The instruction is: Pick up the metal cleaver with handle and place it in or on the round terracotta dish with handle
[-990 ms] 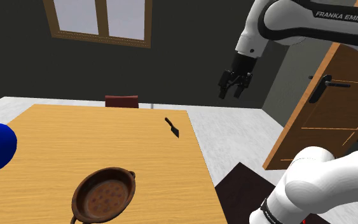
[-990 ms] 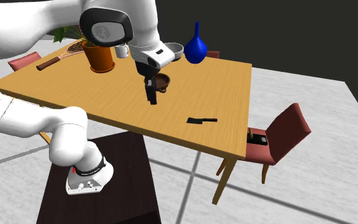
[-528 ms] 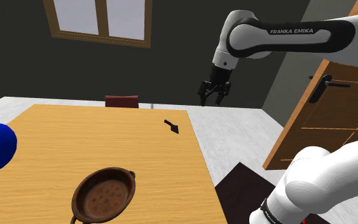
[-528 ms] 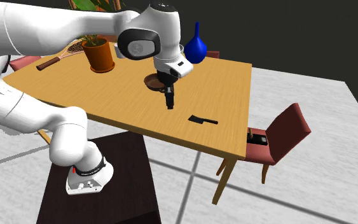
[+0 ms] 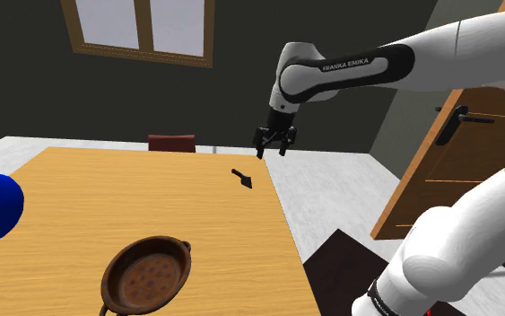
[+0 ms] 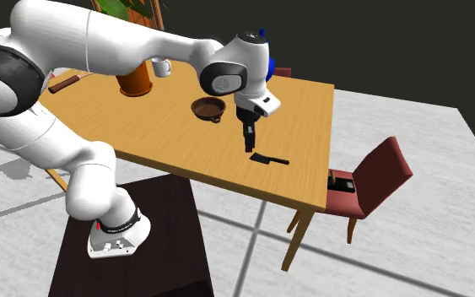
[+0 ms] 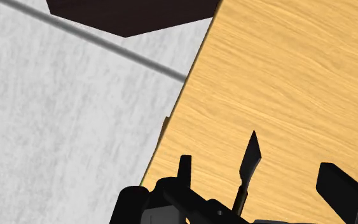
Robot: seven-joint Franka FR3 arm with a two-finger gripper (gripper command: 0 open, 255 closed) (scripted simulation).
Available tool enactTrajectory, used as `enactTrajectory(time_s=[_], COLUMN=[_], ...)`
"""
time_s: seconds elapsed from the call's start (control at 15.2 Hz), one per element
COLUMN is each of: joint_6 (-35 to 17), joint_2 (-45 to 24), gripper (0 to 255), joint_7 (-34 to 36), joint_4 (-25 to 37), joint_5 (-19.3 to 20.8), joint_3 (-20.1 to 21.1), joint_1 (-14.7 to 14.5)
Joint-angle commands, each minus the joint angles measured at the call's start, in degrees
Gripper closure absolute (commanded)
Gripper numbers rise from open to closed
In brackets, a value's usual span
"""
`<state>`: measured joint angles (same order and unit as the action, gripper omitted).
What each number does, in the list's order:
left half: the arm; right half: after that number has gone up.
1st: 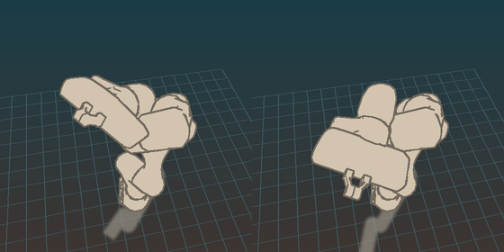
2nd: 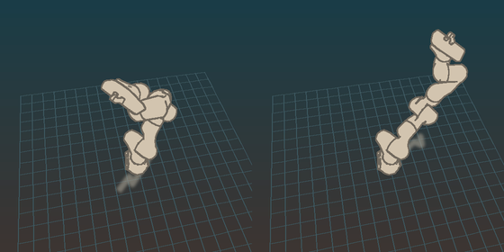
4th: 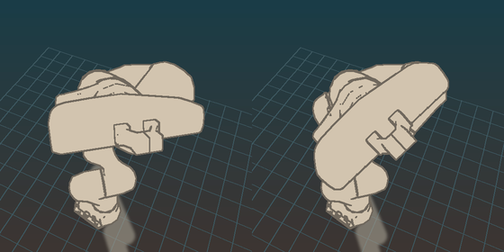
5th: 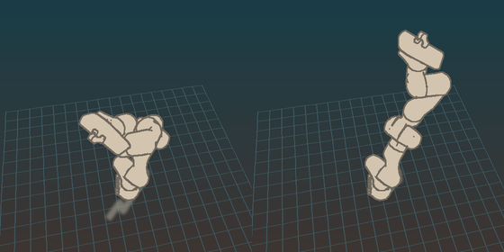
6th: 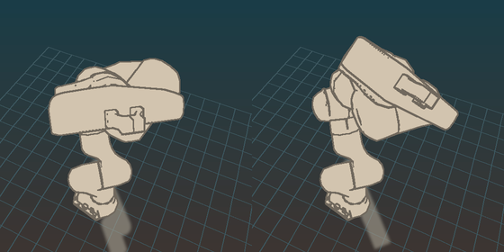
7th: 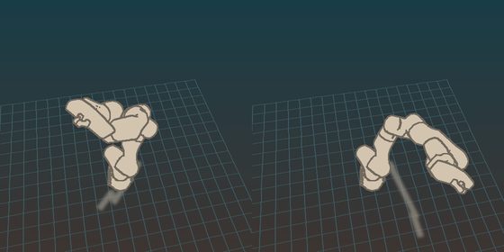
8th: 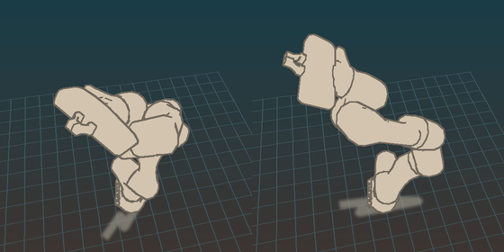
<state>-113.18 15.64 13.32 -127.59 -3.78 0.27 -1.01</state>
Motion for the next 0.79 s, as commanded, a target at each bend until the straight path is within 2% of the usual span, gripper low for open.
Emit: enactTrajectory(time_s=[0.0, 0.59, 0.73], joint_6=[-2.6, -9.7, -10.4], joint_2=[-4.2, -23.8, -24.2], gripper=[0, 0, 0], joint_7=[0.9, 4.8, 4.8], joint_4=[1.5, 13.0, 12.6], joint_5=[0.2, 2.2, 2.2], joint_3=[0.4, 1.4, 1.4], joint_1=[-0.1, -0.8, -0.8])
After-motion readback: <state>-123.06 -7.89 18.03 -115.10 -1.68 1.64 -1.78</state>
